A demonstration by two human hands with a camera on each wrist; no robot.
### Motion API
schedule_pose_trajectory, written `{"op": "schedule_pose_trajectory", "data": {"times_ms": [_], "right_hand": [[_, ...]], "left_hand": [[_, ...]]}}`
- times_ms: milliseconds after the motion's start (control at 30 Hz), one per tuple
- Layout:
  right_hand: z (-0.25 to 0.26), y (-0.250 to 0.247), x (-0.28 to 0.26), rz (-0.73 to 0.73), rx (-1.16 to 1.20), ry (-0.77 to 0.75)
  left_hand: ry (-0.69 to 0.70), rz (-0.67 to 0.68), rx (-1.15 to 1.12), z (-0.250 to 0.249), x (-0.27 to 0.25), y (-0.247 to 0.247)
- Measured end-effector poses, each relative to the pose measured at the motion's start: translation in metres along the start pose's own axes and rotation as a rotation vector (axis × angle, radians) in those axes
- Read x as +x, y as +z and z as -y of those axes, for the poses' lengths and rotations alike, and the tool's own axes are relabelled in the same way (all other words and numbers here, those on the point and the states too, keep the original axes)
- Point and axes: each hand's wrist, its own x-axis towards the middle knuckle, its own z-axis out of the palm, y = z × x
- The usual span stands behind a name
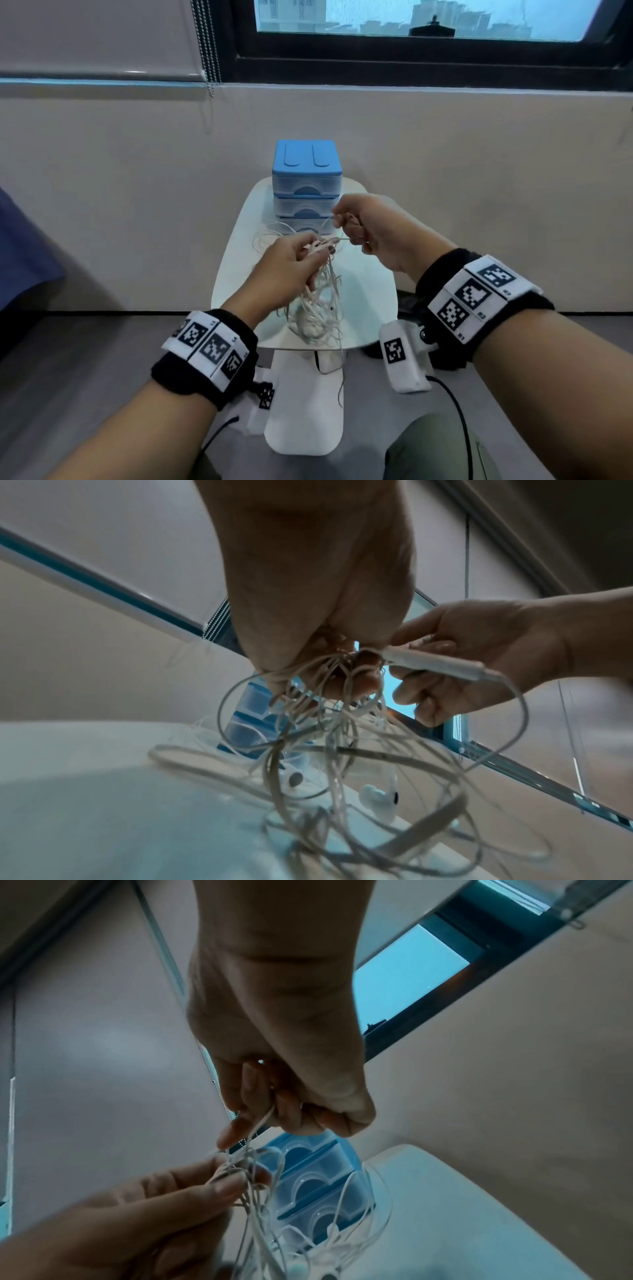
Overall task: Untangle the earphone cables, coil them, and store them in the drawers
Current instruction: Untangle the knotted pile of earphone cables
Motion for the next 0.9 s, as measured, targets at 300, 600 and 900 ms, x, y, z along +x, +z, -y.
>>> {"op": "schedule_pose_trajectory", "data": {"times_ms": [300,600,900], "right_hand": [[0.010,-0.007,-0.016,0.028,0.346,-0.252],[0.007,-0.013,-0.029,0.157,0.722,-0.418],[0.003,-0.041,-0.021,-0.660,-0.558,-0.534]], "left_hand": [[0.061,0.051,0.147,-0.009,0.019,-0.010],[0.052,0.071,0.159,-0.015,0.013,-0.015],[0.045,0.074,0.226,-0.007,0.005,-0.021]]}}
